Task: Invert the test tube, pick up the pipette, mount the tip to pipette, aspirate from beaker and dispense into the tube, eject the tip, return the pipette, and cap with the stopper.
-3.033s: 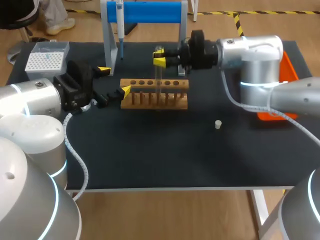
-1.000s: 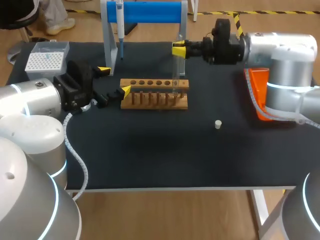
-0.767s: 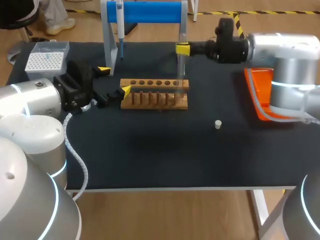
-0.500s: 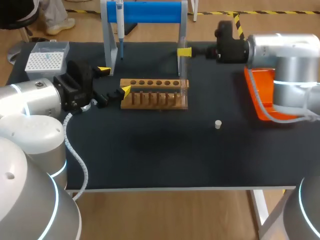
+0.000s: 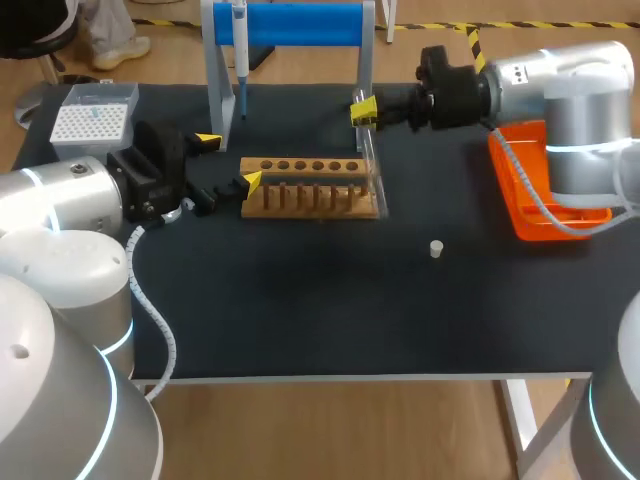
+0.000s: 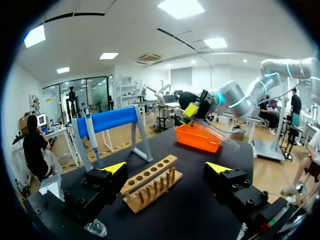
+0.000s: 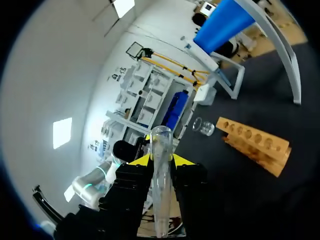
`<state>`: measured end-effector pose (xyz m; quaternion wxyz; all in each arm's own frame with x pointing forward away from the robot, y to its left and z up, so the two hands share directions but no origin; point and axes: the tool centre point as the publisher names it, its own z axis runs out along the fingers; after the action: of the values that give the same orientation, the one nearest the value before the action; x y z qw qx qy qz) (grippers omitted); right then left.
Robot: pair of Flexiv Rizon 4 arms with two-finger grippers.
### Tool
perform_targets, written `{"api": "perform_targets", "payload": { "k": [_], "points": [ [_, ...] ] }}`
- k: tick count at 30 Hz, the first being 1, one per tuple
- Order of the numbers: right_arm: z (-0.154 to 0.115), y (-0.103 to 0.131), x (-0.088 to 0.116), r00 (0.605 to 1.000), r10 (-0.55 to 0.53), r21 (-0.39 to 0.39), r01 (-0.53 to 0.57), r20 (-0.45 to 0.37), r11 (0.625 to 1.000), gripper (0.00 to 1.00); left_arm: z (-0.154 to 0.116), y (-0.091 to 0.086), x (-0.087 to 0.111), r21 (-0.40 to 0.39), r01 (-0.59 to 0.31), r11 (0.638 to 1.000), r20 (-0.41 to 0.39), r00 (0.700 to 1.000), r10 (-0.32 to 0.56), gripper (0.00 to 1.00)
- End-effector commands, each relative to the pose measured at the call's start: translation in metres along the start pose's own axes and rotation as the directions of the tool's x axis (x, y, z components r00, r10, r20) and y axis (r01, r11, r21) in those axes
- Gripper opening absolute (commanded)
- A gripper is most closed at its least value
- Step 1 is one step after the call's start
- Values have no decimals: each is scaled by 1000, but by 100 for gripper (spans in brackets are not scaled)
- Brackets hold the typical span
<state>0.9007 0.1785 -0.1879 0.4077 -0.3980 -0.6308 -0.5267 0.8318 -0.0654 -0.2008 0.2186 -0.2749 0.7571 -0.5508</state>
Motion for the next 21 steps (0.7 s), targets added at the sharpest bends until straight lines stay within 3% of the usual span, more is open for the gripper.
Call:
{"api": "perform_targets", "payload": {
  "k": [1, 21],
  "points": [
    [1, 2, -1, 984, 175, 57, -175, -2, 983, 0, 0, 1, 0, 6, 1, 1000, -1, 1000, -1, 100],
    [7, 8, 0, 951, 280, 20, -280, -132, 960, 0, 0, 1, 0, 6, 1, 1000, -1, 1000, -1, 100]
  ]
}}
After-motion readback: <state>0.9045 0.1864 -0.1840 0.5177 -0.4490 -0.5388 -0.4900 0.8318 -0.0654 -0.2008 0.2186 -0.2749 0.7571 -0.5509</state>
